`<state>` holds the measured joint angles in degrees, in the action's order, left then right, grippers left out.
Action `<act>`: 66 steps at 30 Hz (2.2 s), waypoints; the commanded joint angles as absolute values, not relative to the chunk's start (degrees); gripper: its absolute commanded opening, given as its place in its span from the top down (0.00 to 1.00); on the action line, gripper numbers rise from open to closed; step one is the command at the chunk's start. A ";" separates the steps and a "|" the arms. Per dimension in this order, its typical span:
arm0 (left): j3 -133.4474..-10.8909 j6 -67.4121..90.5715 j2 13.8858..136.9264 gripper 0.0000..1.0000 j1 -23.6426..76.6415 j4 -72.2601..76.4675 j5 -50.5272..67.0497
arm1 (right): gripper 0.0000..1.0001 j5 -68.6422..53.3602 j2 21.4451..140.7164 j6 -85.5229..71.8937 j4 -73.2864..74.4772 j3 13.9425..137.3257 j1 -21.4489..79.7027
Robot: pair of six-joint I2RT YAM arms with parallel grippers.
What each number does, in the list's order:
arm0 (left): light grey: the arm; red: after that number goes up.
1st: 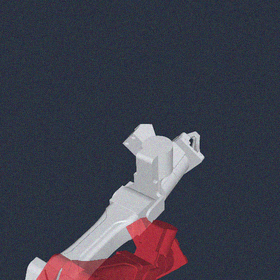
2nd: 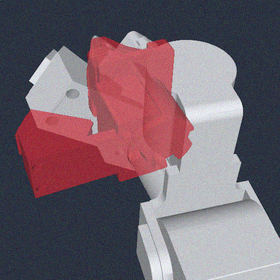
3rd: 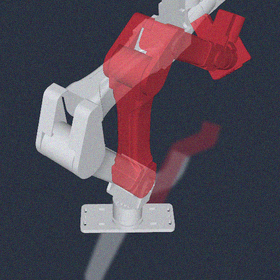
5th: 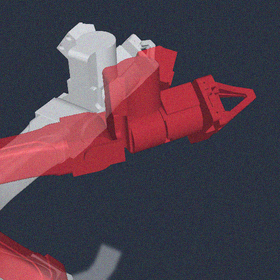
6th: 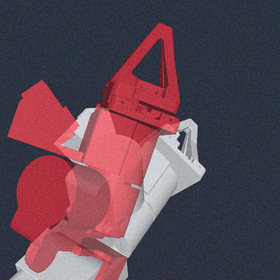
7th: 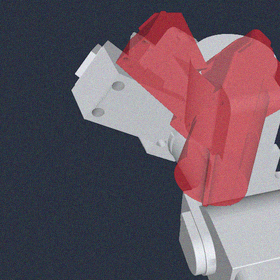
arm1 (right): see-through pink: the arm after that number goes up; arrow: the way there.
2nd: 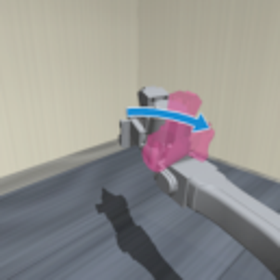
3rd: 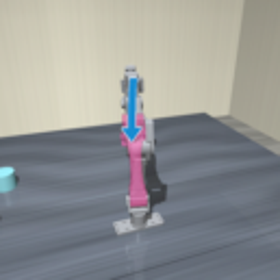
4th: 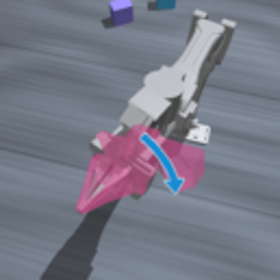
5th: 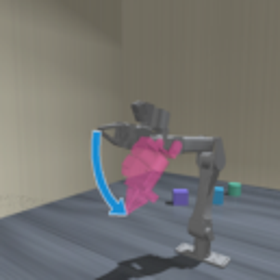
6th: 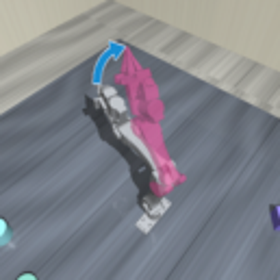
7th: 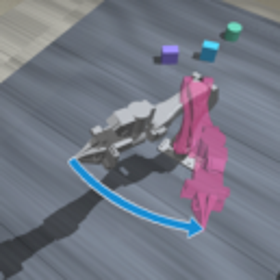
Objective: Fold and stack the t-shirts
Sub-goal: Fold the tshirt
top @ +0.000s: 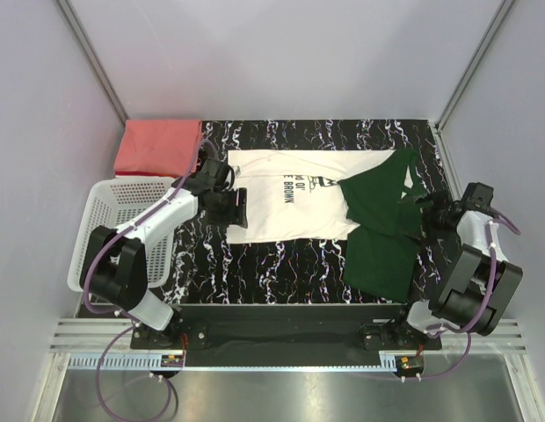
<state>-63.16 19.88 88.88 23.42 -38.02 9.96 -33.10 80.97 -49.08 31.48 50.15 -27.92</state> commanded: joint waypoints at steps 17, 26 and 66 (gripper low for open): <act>-68.47 10.37 84.03 0.44 34.36 -46.23 4.84 | 0.38 -11.78 75.06 -46.93 40.96 41.31 -33.66; -66.01 8.61 80.68 0.43 34.98 -45.00 5.28 | 0.41 -5.98 76.20 -46.23 37.44 37.97 -33.57; -68.29 6.77 93.94 0.46 36.47 -47.02 -6.59 | 1.00 0.35 71.73 -38.59 41.39 48.34 -24.96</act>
<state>-65.67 7.77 90.83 35.38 -46.65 -3.01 0.82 76.31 -40.42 40.58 45.34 -25.17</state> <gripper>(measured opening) 0.542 0.012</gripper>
